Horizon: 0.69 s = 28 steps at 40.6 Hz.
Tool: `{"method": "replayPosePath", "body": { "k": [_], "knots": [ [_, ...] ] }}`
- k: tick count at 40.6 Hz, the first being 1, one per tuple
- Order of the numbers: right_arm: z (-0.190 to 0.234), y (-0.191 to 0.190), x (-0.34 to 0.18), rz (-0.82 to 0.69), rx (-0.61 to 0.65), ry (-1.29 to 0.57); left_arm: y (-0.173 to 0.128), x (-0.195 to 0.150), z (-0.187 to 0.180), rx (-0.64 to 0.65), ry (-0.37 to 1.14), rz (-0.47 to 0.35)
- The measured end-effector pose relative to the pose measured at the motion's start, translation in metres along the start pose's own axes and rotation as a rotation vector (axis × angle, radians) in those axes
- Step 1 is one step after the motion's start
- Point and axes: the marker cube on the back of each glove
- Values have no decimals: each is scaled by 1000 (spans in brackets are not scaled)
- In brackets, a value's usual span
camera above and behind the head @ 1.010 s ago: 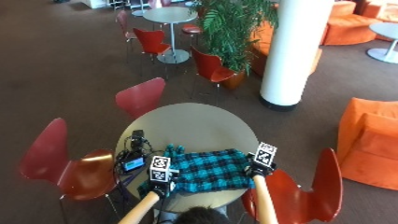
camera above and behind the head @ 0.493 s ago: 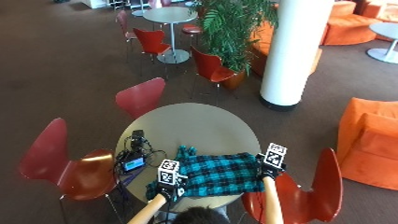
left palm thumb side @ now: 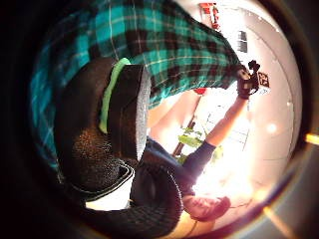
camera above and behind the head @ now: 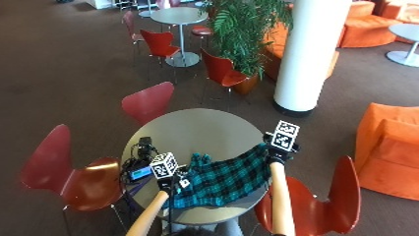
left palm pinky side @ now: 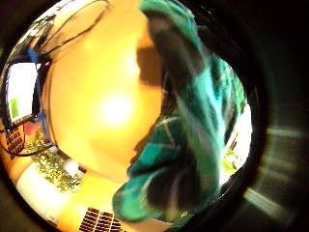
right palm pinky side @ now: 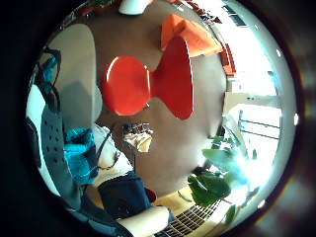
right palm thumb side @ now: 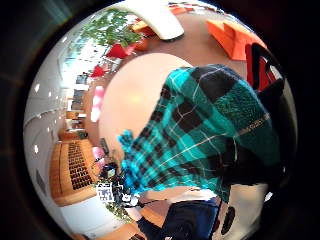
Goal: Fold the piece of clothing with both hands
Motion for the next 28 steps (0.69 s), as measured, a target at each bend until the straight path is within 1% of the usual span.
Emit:
{"method": "replayPosePath", "body": {
  "k": [1, 2, 6, 7, 10, 12, 15, 20, 22, 25, 27, 28],
  "knots": [
    [-11, 1, -9, -2, 81, -8, 2, -1, -8, 23, 14, 1],
    [-21, 6, -19, -8, 121, -18, 9, 0, -18, 36, 25, -1],
    [-50, 37, -64, -67, 152, -77, 50, 8, -53, 49, 43, -12],
    [-53, 43, -76, -91, 151, -89, 52, 5, -58, 70, 35, -5],
    [-54, 58, -114, -178, 148, -101, 38, -18, -65, 181, -8, 20],
    [-50, 73, -150, -241, 147, -88, 43, -29, -76, 244, -30, 17],
    [-25, 93, -213, -332, 120, -53, 64, -38, -93, 314, -43, 7],
    [52, 113, -301, -472, 14, 10, 107, -54, -118, 443, -71, -8],
    [78, 130, -326, -539, -16, 33, 121, -64, -125, 488, -96, -21],
    [116, 153, -355, -609, -74, 61, 133, -79, -130, 519, -122, -39],
    [137, 167, -367, -632, -141, 95, 143, -87, -133, 527, -125, -50],
    [146, 178, -371, -635, -200, 120, 148, -91, -135, 530, -123, -56]
  ]
}}
